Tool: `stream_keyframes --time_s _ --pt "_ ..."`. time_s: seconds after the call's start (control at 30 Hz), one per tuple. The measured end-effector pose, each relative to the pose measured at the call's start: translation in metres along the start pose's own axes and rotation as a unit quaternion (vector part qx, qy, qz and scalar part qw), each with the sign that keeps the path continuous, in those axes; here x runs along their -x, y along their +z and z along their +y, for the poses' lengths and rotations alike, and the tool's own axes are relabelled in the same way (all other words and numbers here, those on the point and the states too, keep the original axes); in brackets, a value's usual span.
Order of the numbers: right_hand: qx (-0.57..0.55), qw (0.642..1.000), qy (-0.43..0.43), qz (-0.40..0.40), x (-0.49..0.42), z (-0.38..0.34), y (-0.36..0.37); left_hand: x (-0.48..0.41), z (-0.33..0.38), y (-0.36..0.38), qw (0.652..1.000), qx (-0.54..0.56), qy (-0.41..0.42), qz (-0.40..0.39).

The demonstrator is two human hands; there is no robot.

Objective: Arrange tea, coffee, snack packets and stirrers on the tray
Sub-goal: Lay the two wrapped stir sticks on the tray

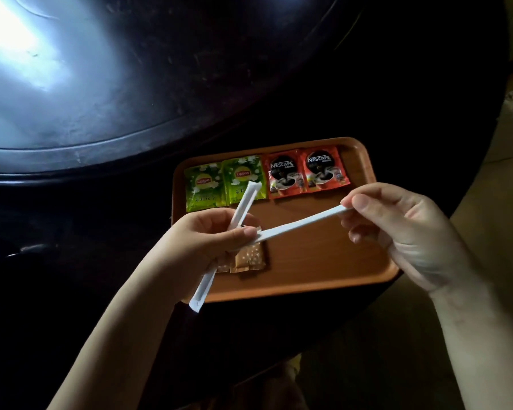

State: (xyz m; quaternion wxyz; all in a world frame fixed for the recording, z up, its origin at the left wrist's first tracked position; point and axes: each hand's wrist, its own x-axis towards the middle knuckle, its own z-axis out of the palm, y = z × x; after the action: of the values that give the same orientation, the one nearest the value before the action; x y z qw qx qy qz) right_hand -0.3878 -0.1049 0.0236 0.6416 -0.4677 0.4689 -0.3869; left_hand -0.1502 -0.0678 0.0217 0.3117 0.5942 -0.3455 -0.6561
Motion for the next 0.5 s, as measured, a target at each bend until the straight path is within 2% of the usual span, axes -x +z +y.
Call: stream_keyframes --time_s 0.13,0.33,0.5 --pt "0.072 0.995 0.021 0.063 -0.002 0.011 -0.008 -0.003 0.001 0.01 0.994 -0.089 0.038 0.043" --pt "0.223 0.969 0.005 0.101 -0.007 0.024 -0.021 -0.013 -0.002 0.02 0.969 -0.184 0.088 0.137" --pt "0.369 0.914 -0.024 0.166 -0.01 0.033 -0.025 -0.017 -0.002 0.015 0.972 -0.109 0.07 0.195"
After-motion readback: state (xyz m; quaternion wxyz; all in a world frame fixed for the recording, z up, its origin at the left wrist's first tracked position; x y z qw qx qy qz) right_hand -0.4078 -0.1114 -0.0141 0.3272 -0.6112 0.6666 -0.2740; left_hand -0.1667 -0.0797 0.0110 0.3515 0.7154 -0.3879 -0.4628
